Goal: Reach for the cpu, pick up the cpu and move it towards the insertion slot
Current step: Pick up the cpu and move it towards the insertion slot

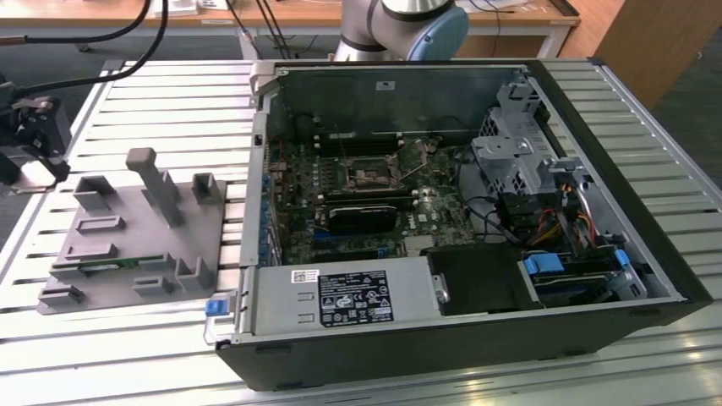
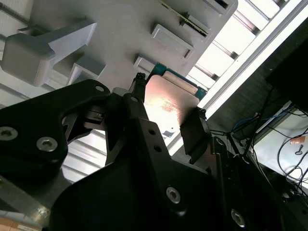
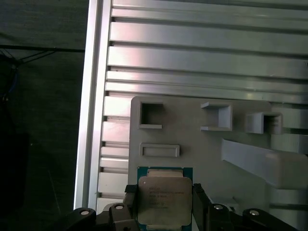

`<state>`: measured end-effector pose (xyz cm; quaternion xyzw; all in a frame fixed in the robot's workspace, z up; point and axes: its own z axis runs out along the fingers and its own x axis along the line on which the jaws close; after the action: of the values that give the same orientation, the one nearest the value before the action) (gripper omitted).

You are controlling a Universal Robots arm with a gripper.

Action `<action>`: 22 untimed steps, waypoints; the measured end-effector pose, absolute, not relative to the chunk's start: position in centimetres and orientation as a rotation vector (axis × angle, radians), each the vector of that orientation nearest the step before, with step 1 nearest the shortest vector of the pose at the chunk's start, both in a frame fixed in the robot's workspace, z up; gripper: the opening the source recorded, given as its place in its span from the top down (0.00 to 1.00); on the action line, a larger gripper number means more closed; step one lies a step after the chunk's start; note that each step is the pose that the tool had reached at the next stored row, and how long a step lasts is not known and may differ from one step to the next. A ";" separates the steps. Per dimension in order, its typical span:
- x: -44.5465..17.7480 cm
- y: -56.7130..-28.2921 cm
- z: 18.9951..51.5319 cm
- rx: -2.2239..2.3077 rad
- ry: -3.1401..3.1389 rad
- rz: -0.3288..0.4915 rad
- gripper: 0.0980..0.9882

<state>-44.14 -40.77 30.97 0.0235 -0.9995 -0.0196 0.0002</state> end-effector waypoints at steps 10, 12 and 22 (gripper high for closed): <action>-44.1 -40.8 32.0 0.074 -3.140 -0.061 0.50; -44.1 -40.8 32.3 0.074 -3.140 -0.061 0.50; -44.1 -40.8 34.0 0.074 -3.140 -0.061 0.50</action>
<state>-44.14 -40.75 34.04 0.0235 -0.9995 -0.0195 0.0001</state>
